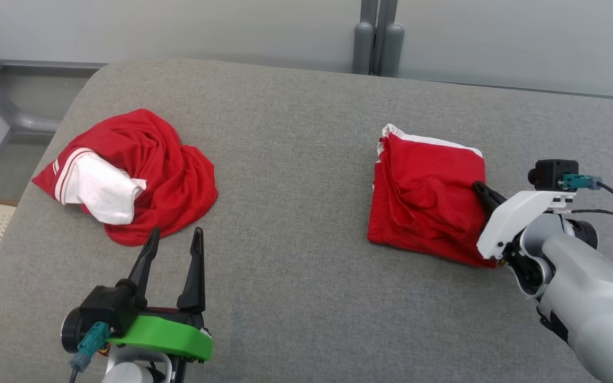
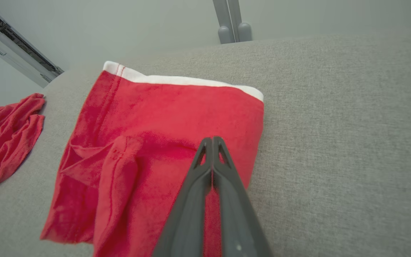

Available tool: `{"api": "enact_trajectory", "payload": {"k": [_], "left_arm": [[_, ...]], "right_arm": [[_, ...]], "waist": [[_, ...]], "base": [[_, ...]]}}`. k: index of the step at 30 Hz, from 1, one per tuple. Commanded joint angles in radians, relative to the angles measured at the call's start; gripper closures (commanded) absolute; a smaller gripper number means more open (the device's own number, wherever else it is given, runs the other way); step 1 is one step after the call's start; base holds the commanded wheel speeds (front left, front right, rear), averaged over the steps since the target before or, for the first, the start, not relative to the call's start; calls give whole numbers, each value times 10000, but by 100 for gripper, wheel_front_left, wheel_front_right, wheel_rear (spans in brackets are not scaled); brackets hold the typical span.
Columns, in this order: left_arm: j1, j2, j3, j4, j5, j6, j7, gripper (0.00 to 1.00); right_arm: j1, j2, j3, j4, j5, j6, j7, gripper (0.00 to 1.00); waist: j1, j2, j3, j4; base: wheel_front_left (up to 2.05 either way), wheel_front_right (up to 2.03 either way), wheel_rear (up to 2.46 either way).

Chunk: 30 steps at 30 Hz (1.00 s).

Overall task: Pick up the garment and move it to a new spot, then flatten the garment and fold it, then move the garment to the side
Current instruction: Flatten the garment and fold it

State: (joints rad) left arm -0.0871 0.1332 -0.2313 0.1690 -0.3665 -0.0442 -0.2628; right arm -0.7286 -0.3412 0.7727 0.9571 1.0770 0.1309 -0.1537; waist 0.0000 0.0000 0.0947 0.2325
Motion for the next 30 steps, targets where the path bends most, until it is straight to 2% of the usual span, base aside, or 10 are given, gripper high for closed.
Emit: {"api": "enact_trajectory", "payload": {"k": [1, 7, 13, 22, 23, 24, 25, 26, 27, 30], "left_arm": [[-194, -69, 11, 37, 85, -57, -27, 0], [-188, -170, 117, 133, 148, -125, -27, 0], [-87, -215, 214, 194, 332, -145, -27, 0], [124, -99, 451, 102, 441, -105, -27, 0], [178, -83, 492, 87, 446, -96, -27, 0], [217, -67, 551, 47, 437, -77, -27, 0], [243, -43, 616, 15, 429, -56, -27, 0], [282, -5, 695, -31, 411, -30, -27, 0], [336, 20, 783, -75, 390, 9, -27, 0], [465, 108, 1019, -224, 375, 86, -27, 0]], "right_arm": [[-73, 135, 106, 96, 177, -3, 172, 100], [218, 654, 596, -524, 854, -3, 509, 100], [642, 1004, 1609, -1904, 1405, -3, 1044, 100], [387, 185, 2070, -3484, 1104, -3, -707, 100], [351, 27, 1983, -3556, 974, -3, -855, 75], [301, -129, 1833, -3658, 821, -3, -978, 60], [288, -238, 1678, -3734, 663, -3, -1041, 53], [292, -395, 1449, -3805, 417, -3, -1084, 13], [300, -512, 1190, -3887, 193, -3, -1109, 0], [674, -783, -374, -4419, -949, -3, -1108, 0]], "waist": [[0, 0, 179, 242], [0, 0, 208, 412], [0, 0, 139, 158], [0, 0, -316, -686], [0, 0, -387, -795], [0, 0, -464, -937], [0, 0, -533, -1052], [0, 0, -609, -1196], [0, 0, -659, -1313], [0, 0, -772, -1681]], "base": [[0, 0, 0], [0, 0, 0], [0, 0, 0], [0, 0, 0], [0, 0, 0], [0, 0, 0], [0, 0, 0], [0, 0, 0], [0, 0, 0], [0, 0, 0]]}}
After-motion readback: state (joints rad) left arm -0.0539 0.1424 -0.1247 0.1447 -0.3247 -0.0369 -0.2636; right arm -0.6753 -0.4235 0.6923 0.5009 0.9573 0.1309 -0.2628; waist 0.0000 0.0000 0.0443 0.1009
